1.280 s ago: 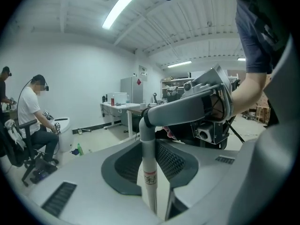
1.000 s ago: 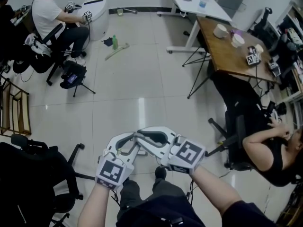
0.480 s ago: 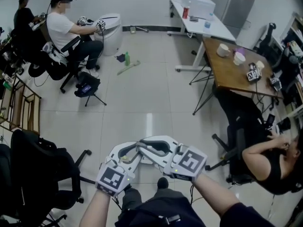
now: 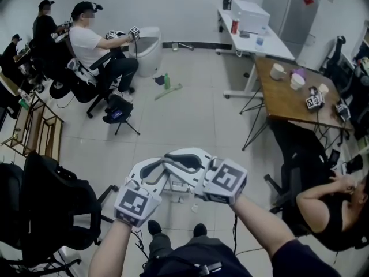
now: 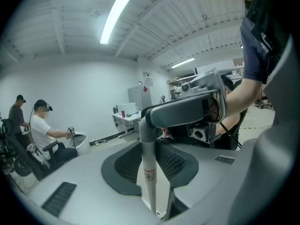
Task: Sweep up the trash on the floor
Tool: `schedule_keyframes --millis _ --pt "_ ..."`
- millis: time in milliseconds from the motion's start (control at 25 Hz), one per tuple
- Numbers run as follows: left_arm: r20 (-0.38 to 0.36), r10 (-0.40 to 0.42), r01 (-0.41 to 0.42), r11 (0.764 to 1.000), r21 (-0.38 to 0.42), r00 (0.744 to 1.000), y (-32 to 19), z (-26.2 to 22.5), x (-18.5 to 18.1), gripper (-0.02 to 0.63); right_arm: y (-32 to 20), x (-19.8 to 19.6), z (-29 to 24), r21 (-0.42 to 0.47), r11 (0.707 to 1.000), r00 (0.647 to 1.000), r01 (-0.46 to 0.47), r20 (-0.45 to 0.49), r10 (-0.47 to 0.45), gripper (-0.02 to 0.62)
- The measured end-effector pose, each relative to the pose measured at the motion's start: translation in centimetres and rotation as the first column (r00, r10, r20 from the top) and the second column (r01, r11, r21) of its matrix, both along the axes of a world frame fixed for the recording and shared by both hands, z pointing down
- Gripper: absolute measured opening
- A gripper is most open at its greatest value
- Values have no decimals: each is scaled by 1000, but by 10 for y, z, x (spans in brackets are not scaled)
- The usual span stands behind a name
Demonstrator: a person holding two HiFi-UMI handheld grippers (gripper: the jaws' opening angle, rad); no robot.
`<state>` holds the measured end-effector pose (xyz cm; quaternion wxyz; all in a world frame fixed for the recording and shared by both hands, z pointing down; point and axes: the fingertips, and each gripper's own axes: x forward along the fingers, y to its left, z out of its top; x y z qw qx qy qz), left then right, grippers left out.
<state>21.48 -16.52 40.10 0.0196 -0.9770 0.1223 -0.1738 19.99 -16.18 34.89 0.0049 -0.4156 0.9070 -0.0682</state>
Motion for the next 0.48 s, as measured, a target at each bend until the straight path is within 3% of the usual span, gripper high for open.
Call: schedule_keyframes --millis 200,480 --pt "-1 -4 5 999 43 1000 -28 -4 24 91 -26 24 -3 4 1000 1000 -9 -11 9 64" --pt "-42 111 -108 992 63 993 -72 -1 56 92 -73 54 1 3 996 995 -85 -50 85 64"
